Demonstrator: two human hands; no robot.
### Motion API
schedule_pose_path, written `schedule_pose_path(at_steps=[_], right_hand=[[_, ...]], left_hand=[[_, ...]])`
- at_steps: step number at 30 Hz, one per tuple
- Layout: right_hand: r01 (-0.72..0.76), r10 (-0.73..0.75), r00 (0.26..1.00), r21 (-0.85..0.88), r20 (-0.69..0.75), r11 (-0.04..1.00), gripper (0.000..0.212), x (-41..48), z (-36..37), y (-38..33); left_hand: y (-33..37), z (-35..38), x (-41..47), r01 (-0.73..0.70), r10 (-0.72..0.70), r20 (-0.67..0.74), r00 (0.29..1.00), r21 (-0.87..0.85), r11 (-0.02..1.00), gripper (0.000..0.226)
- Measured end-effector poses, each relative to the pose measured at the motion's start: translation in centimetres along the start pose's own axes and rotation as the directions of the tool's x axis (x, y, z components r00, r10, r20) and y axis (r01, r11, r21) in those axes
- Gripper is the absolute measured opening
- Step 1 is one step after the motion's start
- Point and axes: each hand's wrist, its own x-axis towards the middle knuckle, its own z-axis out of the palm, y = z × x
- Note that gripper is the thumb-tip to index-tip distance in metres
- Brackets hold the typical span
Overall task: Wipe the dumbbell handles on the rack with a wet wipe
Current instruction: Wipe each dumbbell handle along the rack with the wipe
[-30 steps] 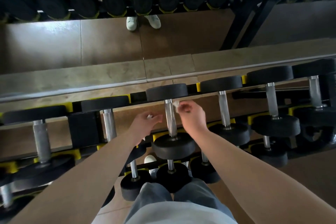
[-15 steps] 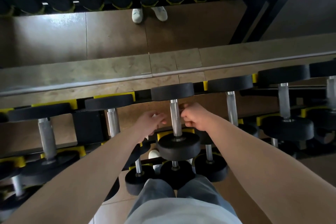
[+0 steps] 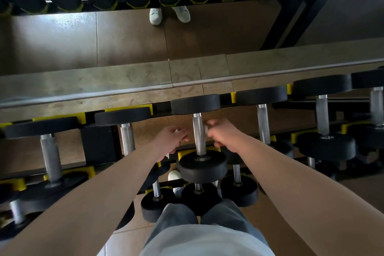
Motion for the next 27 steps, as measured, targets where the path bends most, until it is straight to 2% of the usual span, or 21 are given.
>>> schedule_pose_path(at_steps=[1,2,4,6,10,12,14,16,18,20,23,27], right_hand=[[0.024,-0.02,0.999,0.11,-0.036,0.994,0.045,0.0,-0.2,-0.3],[0.064,-0.056,0.996,0.117,-0.071,0.991,0.037,0.0,-0.4,-0.5],[0.135,-0.143,0.985,-0.087,-0.097,0.987,0.025,-0.2,-0.3,-0.4],[0.162,-0.188,0.98,-0.301,-0.059,0.94,0.025,-0.8,0.0,0.4],[0.18,-0.178,0.982,-0.538,0.057,0.823,0.027,-2.2,0.9,2.9],[0.177,-0.197,0.98,-0.513,0.015,0.84,0.026,-2.4,1.2,3.5],[0.188,-0.237,0.965,-0.337,-0.112,0.922,0.025,-2.5,1.4,2.8],[0.262,-0.314,0.909,-0.211,-0.274,0.942,0.028,-2.2,1.7,1.4],[0.338,-0.387,0.826,-0.19,-0.41,0.922,0.026,-1.7,2.0,0.1],[0.347,-0.404,0.788,-0.206,-0.464,0.915,0.024,-1.4,2.3,-0.6],[0.304,-0.407,0.835,-0.306,-0.37,0.902,0.019,-2.3,2.4,0.6],[0.245,-0.375,0.919,-0.569,-0.122,0.785,0.012,-4.4,3.4,3.4]], left_hand=[[0.0,0.0,0.0,-0.003,0.003,0.006,1.0,0.004,1.0,0.017],[-0.1,0.1,0.0,-0.007,0.007,0.012,1.0,0.012,1.0,0.018],[-0.2,0.3,-0.1,-0.019,0.019,0.021,1.0,0.027,0.999,0.019],[-0.2,0.6,-0.1,-0.03,0.029,0.022,0.999,0.039,0.999,0.018],[-0.7,1.1,-0.1,-0.053,0.052,0.016,0.999,0.03,0.998,0.012],[-0.9,1.4,-0.4,-0.065,0.064,0.019,0.998,0.026,0.998,0.011],[-0.9,1.6,-0.7,-0.057,0.057,0.015,0.998,0.014,0.998,0.015],[-0.9,1.9,-0.9,-0.039,0.039,0.0,0.999,-0.004,0.999,0.015],[-1.1,2.0,-0.8,-0.023,0.023,-0.005,1.0,-0.029,0.999,0.016],[-1.4,2.1,-0.6,-0.011,0.01,-0.015,1.0,-0.045,0.999,0.019],[-1.7,2.0,-0.6,-0.013,0.012,-0.026,1.0,-0.066,0.998,0.021],[-1.8,1.7,-0.7,-0.026,0.025,-0.023,0.999,-0.072,0.997,0.024]])
